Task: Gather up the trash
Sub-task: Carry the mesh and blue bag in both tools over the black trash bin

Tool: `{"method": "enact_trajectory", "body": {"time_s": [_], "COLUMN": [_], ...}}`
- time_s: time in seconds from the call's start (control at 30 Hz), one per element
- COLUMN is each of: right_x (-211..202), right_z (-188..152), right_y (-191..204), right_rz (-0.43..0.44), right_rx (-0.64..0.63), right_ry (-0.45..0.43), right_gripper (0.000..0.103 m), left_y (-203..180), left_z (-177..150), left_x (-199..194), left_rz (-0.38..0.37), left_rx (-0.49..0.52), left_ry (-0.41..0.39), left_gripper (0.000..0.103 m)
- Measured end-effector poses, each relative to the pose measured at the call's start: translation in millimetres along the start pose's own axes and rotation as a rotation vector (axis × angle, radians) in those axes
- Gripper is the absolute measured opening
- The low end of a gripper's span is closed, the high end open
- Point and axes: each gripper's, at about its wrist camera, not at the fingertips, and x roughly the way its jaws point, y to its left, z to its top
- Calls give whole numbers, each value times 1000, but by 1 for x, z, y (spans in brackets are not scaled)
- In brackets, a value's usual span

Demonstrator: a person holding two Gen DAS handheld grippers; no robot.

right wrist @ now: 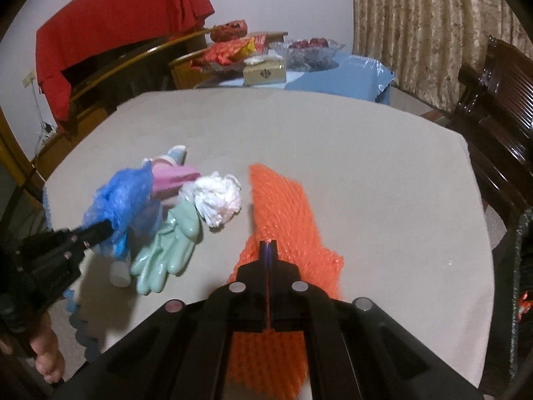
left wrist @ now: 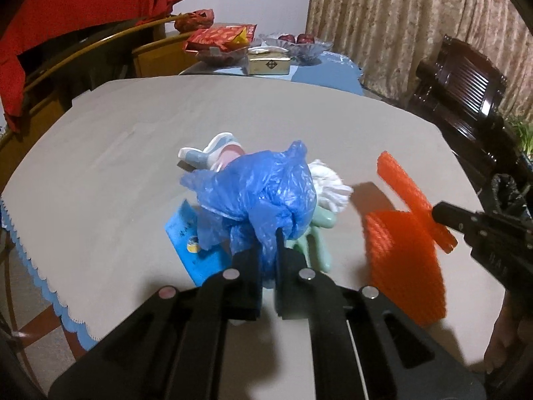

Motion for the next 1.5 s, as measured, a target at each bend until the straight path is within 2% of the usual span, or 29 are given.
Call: {"method": "enact_trajectory", "body": {"time_s": [0.53,1.0,1.27,1.5], "right_x": [-68,-130,-158,-181], "right_z": [11,-3,-11,-24], "right_y": [-11,-54,-81,-113], "right_rz": [-12,-82,-124,-172], "right_rx": [19,64,80,103], "right_ry": [-95,-142,-167,-183], "right_gripper": [0,0,0,0], "left_y": [-44,-106,-140,-184], "left_z": [-2,-3,-4,-5], "left_x": [-52,-93,-102,-110], "left_rz": [-37,-102,-115,-136], "left_rx": [57,92,111,149], "left_ry": [-42,-74,-72,-73], "left_gripper": [5,5,5,5]}}
